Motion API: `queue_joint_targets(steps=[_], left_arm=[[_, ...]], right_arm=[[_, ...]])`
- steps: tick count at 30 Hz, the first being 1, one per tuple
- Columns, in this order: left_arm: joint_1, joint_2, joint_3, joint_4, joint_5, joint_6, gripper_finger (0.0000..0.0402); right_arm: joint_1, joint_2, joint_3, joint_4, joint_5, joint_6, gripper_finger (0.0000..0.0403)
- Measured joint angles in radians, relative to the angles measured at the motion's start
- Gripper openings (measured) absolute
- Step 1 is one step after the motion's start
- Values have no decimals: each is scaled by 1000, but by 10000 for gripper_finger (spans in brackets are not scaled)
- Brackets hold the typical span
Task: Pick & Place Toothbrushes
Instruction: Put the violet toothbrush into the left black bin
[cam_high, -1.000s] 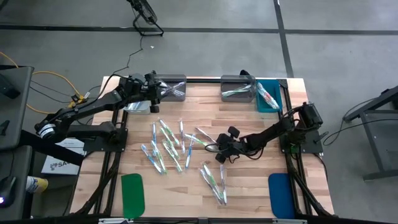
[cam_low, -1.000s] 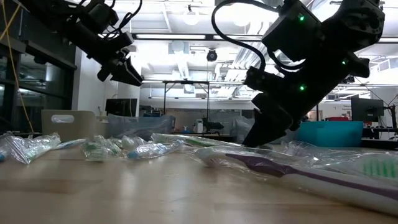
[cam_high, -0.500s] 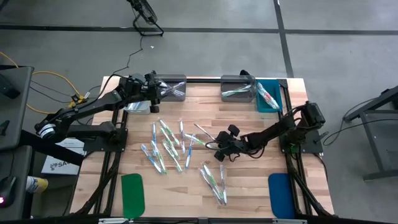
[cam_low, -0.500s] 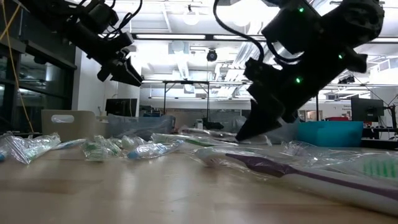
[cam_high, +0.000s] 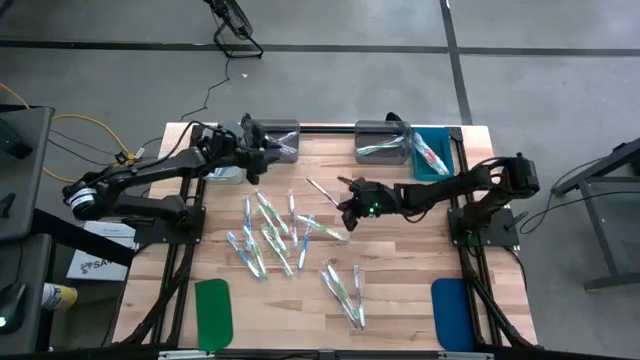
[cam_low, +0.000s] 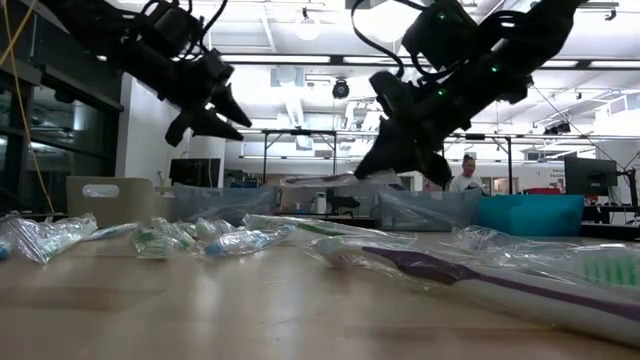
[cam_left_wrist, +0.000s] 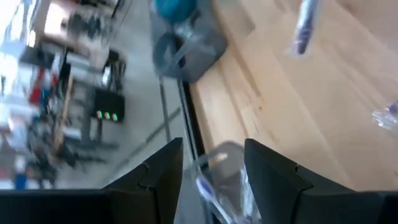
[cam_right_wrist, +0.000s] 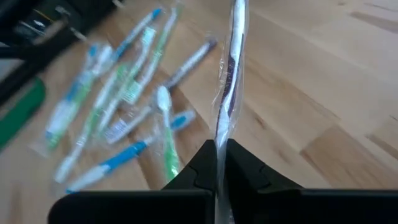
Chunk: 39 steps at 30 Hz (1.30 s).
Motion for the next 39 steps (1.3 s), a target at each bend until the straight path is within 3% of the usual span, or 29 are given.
queue_joint_targets(steps=[11, 25, 39], left_arm=[[-168, 64, 0, 39, -46, 295, 166], [-309, 154, 0, 193, -262, 374, 166], [-351, 208, 0, 308, -340, 476, 165]], right_arm=[[-95, 0, 0, 164, -125, 37, 9], [-124, 0, 0, 288, -155, 31, 9], [-84, 0, 0, 328, -173, 33, 9]])
